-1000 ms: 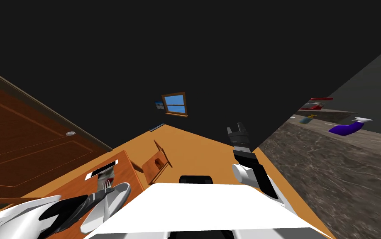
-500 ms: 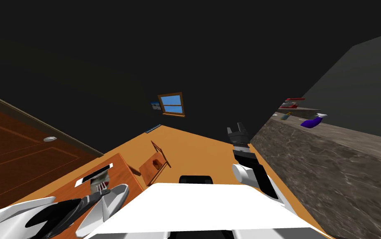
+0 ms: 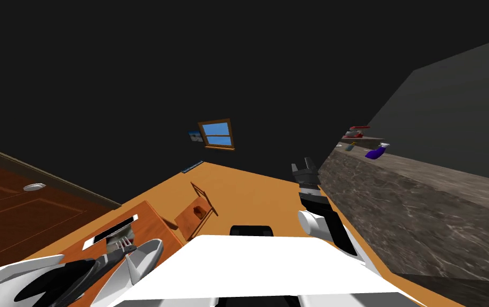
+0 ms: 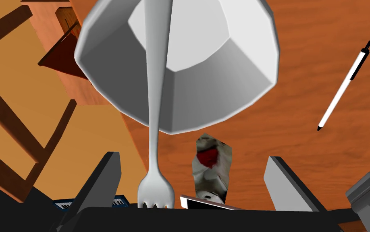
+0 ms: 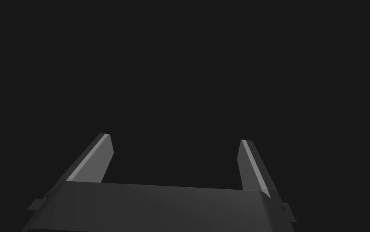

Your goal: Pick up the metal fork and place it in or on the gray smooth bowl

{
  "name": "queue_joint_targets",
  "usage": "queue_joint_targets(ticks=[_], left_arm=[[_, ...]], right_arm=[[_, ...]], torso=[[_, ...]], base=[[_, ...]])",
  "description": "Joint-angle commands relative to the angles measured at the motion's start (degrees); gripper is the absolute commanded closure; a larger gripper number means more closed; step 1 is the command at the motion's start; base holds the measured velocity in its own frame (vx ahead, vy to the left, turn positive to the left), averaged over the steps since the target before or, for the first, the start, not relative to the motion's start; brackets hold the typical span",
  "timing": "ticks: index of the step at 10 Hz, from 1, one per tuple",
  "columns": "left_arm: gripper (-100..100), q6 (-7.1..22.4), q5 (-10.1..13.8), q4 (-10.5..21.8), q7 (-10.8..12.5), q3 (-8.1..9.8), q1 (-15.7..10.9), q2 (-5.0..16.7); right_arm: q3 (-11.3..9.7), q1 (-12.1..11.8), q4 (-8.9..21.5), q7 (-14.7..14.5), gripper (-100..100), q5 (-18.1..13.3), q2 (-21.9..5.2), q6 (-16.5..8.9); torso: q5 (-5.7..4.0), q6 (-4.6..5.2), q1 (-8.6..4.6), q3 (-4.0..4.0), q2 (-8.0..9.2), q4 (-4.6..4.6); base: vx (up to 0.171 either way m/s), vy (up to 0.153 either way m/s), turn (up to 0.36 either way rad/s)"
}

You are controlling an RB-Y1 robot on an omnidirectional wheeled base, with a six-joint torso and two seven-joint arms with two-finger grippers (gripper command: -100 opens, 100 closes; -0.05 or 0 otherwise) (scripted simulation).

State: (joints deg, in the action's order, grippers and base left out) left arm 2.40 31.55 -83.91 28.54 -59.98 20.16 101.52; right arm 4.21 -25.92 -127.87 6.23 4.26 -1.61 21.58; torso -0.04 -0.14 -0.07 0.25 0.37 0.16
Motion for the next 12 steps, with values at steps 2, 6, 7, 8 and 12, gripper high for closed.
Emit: queue_joint_targets(ticks=[2,6,7,8,12], left_arm=[[-100,-0.2,-1.8,-0.8,4.0,-0.70,0.2,1.3],[-100,-0.9,-4.9,-1.9,10.5,-2.34,0.4,3.6],[-100,-0.9,-4.9,-1.9,12.3,-2.34,0.4,3.6],[-100,-1.2,-6.4,-2.4,14.0,-3.16,0.4,4.7],[0,-1.1,-6.5,-2.4,15.0,-2.09,1.4,4.6]], right_arm=[[0.0,0.0,0.0,0.0,0,0.0,0.0,0.0],[0.0,0.0,0.0,0.0,0,0.0,0.0,0.0],[0.0,0.0,0.0,0.0,0,0.0,0.0,0.0],[0.0,0.0,0.0,0.0,0,0.0,0.0,0.0],[0.0,0.0,0.0,0.0,0,0.0,0.0,0.0]], torso=[[0.00,-0.01,-0.01,-0.04,-0.08,-0.01],[0.00,0.00,-0.02,0.00,0.00,0.00],[-0.01,0.04,-0.04,0.03,0.07,0.01],[0.00,-0.01,-0.01,0.02,0.02,0.01],[0.01,-0.01,0.03,-0.11,-0.19,-0.04]], base=[[-0.043,-0.007,-0.073],[-0.071,-0.006,-0.137],[-0.066,-0.004,-0.092],[-0.062,-0.007,-0.178],[-0.018,-0.002,-0.026]])
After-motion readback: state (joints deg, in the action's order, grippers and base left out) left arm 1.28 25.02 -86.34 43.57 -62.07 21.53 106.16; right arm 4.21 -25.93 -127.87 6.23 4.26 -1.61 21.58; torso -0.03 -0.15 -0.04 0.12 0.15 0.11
